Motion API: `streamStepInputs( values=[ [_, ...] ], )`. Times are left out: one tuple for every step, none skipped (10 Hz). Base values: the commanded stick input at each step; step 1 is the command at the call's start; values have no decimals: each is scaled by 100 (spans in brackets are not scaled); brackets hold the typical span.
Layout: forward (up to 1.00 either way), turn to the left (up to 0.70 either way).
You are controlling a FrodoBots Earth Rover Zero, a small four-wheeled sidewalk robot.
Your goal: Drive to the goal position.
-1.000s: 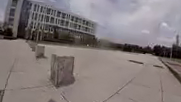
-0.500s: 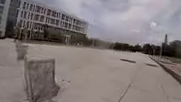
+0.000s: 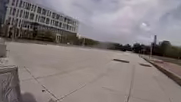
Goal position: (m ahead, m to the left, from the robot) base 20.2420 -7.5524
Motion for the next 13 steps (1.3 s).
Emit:
streamStepInputs(
  values=[
    [100,-27],
    [100,-5],
    [100,0],
    [100,0],
    [100,0],
    [100,0],
    [100,0],
    [100,0],
    [100,0],
    [100,0],
    [100,0],
    [100,0],
    [100,0]
  ],
)
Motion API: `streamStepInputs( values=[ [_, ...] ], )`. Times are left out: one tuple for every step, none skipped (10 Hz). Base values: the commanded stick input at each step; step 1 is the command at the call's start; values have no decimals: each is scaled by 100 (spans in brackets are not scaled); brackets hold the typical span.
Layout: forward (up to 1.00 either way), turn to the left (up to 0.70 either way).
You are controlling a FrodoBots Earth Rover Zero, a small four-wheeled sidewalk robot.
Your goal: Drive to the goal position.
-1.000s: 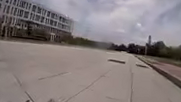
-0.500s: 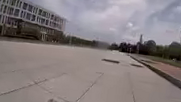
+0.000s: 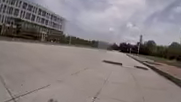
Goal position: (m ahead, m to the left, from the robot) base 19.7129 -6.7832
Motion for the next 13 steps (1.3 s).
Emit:
streamStepInputs(
  values=[
    [100,0],
    [100,0],
    [100,0],
    [100,0],
    [100,-24],
    [100,-27],
    [100,-27],
    [100,-27],
    [100,-27],
    [100,-27],
    [100,-27],
    [100,-27],
    [100,-27]
  ],
)
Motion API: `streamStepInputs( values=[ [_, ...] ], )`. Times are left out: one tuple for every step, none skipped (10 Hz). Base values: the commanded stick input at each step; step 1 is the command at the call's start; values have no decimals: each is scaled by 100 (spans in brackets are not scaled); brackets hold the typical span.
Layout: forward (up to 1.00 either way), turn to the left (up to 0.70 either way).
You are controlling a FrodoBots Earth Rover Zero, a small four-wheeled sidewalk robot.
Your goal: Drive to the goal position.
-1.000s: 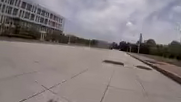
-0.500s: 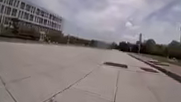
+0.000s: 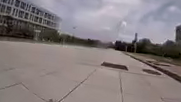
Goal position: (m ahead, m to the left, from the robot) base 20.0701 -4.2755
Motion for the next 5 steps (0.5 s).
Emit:
streamStepInputs(
  values=[
    [100,-27],
    [100,0],
    [100,0],
    [100,0],
    [100,0]
  ],
)
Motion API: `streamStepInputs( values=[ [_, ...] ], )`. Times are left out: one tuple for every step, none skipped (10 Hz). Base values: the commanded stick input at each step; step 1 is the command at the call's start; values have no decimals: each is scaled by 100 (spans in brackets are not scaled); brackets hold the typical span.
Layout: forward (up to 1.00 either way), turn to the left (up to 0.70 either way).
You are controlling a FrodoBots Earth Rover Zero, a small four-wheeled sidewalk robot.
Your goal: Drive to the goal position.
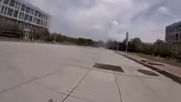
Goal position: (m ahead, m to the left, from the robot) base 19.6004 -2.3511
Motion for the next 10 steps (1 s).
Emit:
streamStepInputs(
  values=[
    [100,0],
    [100,0],
    [100,0],
    [100,0],
    [100,0],
    [100,0],
    [100,0],
    [100,0],
    [100,0],
    [100,0]
  ],
)
